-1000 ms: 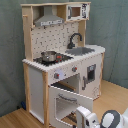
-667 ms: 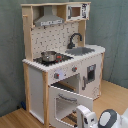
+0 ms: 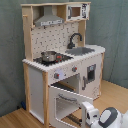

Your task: Play with the kitchen

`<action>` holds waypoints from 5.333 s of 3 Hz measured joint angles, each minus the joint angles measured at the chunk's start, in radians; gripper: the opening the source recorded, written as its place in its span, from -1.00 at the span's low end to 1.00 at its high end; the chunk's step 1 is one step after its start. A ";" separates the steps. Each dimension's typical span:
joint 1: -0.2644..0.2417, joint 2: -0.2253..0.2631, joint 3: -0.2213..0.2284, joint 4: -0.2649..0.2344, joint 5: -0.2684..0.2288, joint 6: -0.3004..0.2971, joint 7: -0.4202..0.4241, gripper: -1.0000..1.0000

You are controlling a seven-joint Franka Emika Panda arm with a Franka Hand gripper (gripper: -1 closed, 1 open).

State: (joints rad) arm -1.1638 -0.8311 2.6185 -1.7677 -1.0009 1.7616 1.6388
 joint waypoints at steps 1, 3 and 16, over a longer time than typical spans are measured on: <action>0.001 0.064 -0.002 -0.077 0.000 -0.025 0.019 1.00; -0.001 0.156 -0.015 -0.264 0.000 -0.028 0.105 1.00; -0.028 0.340 -0.234 -0.408 -0.601 0.171 0.012 1.00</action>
State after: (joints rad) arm -1.1914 -0.4909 2.3841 -2.1755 -1.6014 1.9328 1.6509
